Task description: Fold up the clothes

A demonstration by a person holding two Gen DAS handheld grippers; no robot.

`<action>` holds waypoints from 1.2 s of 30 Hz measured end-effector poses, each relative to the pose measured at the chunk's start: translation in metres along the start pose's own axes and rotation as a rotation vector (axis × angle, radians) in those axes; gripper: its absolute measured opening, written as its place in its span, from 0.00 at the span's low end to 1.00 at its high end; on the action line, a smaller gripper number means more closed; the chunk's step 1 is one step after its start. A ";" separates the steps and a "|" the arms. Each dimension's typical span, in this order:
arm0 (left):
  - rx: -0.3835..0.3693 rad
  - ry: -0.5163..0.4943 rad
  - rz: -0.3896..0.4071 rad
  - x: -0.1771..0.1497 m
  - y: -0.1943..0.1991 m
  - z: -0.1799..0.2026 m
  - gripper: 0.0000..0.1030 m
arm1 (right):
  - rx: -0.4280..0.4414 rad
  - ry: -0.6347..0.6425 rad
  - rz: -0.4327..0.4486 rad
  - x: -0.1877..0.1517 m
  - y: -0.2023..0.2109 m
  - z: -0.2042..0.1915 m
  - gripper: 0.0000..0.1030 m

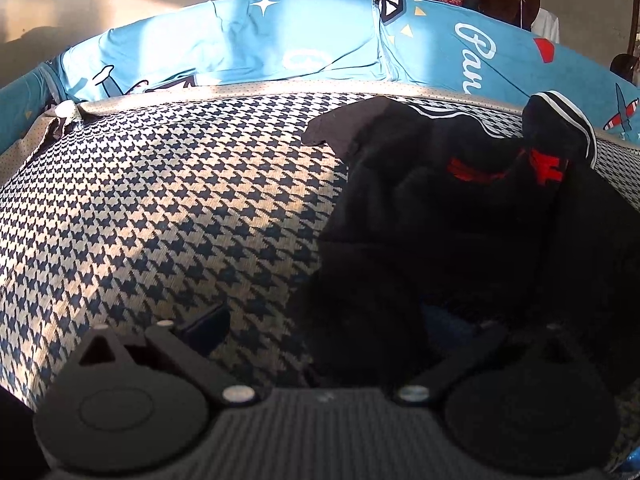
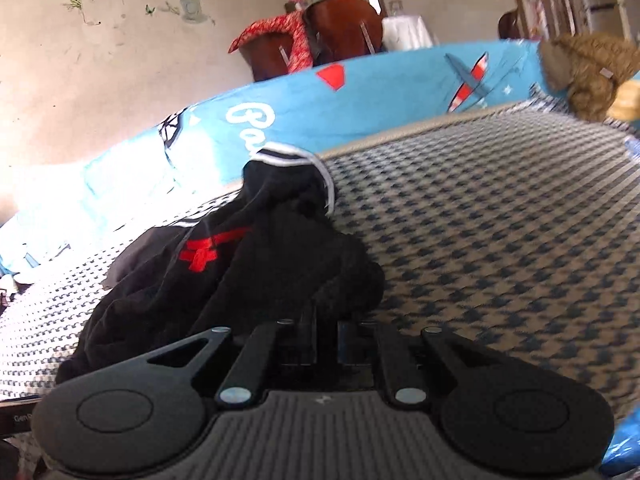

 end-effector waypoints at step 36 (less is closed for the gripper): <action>-0.033 0.018 0.029 0.007 0.022 0.002 1.00 | -0.177 -0.048 -0.016 -0.017 0.063 0.037 0.13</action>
Point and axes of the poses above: each gripper's, at about its wrist camera, not at the fingertips, and y roughly against the way its jaws point, z to its right, x to its top, the point moved 9 cm from there along -y, roughly the way its jaws point, and after that the axes turned 13 degrees about y, right-handed, at the moved point
